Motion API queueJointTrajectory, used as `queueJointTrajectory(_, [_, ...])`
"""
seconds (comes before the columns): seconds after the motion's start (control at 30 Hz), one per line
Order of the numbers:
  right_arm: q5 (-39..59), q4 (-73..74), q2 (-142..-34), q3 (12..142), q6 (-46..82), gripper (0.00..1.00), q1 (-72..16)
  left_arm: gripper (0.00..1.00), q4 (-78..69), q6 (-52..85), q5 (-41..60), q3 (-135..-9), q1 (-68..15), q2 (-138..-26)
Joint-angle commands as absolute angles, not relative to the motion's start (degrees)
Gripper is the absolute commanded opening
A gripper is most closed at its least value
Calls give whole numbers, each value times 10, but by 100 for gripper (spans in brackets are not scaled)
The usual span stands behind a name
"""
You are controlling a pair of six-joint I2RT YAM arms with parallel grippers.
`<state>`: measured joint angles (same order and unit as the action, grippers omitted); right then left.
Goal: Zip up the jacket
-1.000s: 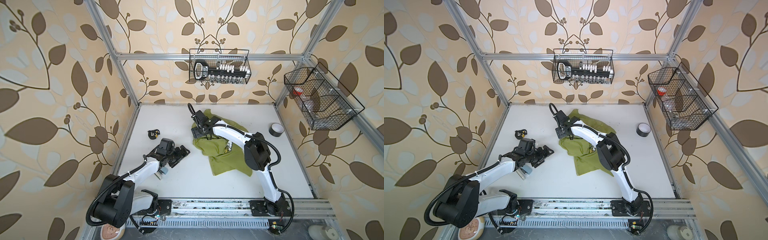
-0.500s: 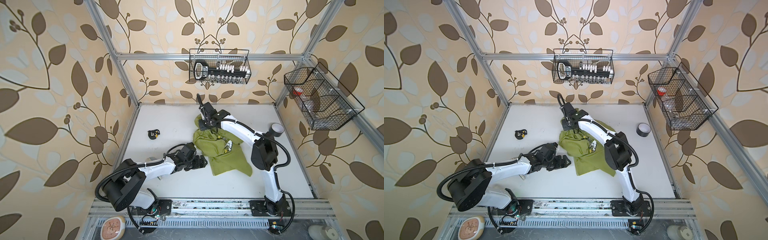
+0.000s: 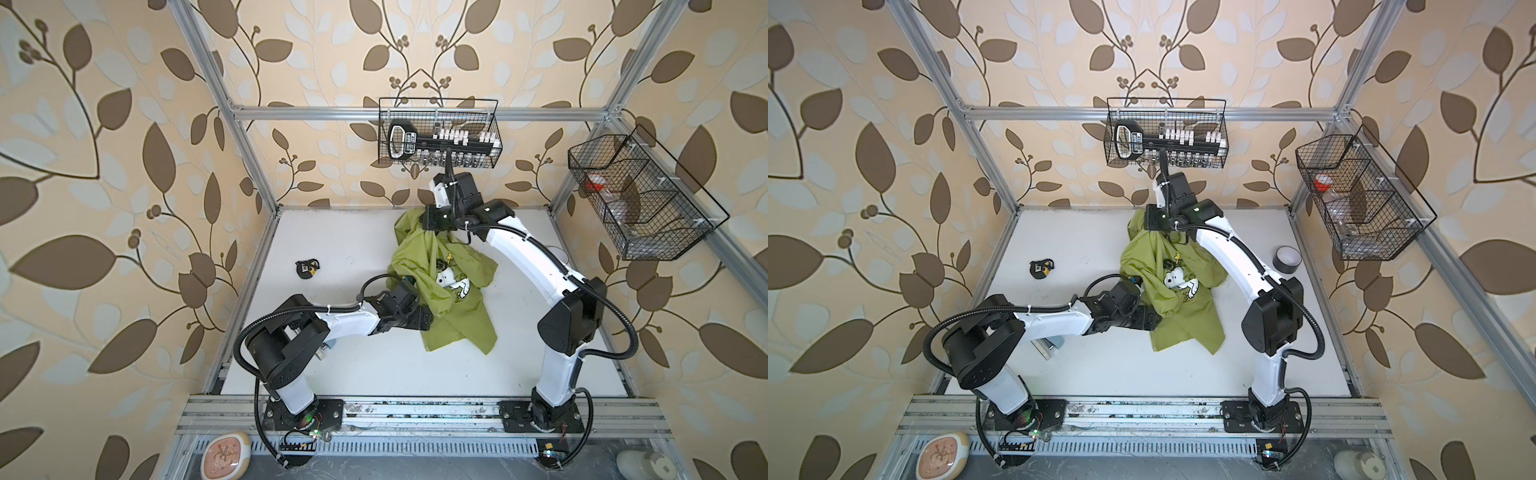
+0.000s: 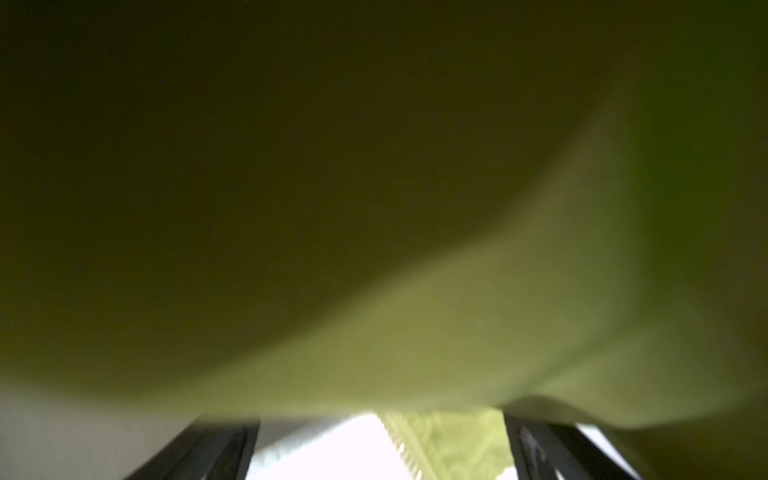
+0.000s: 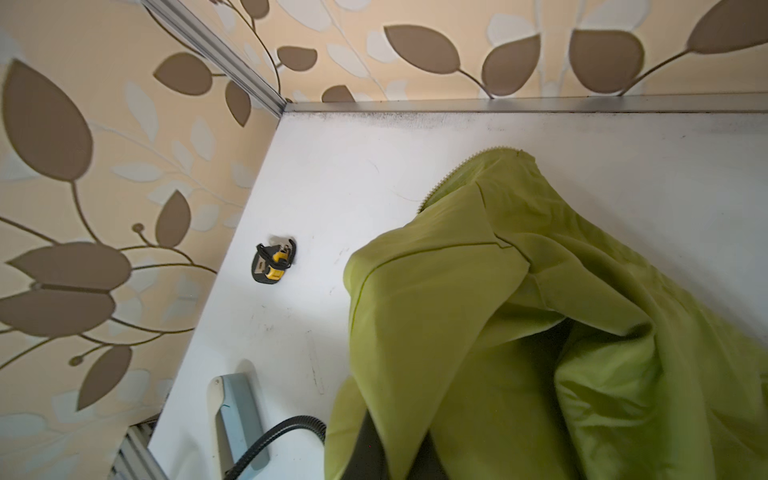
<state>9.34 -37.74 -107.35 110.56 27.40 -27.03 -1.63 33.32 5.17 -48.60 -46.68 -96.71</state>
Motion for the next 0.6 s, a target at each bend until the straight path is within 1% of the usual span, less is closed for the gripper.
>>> queueJointTrajectory(0.0, [144, -342, -1027, 1083, 302, 0, -247, 92, -10, 307, 27, -512, -477, -1002])
queueJointTrajectory(0.1, [164, -330, -1002, 1065, 312, 0, -227, 93, -23, 307, 37, -526, -479, -1031])
queueJointTrajectory(0.17, [171, -327, -991, 1058, 314, 0, -218, 91, -29, 308, 46, -537, -481, -1048])
queueJointTrajectory(0.2, [174, -327, -984, 1054, 314, 0, -214, 88, -35, 309, 52, -542, -481, -1053])
queueJointTrajectory(0.23, [176, -327, -979, 1049, 315, 0, -211, 83, -40, 309, 58, -546, -481, -1059])
queueJointTrajectory(0.27, [177, -326, -974, 1046, 315, 0, -207, 74, -41, 309, 62, -551, -481, -1063])
queueJointTrajectory(0.33, [181, -326, -965, 1039, 315, 0, -200, 47, -33, 309, 65, -564, -481, -1071])
queueJointTrajectory(0.37, [183, -326, -961, 1036, 315, 0, -197, 38, -26, 308, 64, -567, -481, -1072])
queueJointTrajectory(0.43, [185, -327, -952, 1031, 316, 0, -190, 15, -8, 306, 53, -573, -481, -1070])
queueJointTrajectory(0.5, [186, -327, -944, 1027, 315, 0, -185, 0, 9, 303, 36, -573, -479, -1060])
queueJointTrajectory(0.57, [188, -329, -936, 1023, 315, 0, -179, 0, 34, 302, 9, -570, -476, -1042])
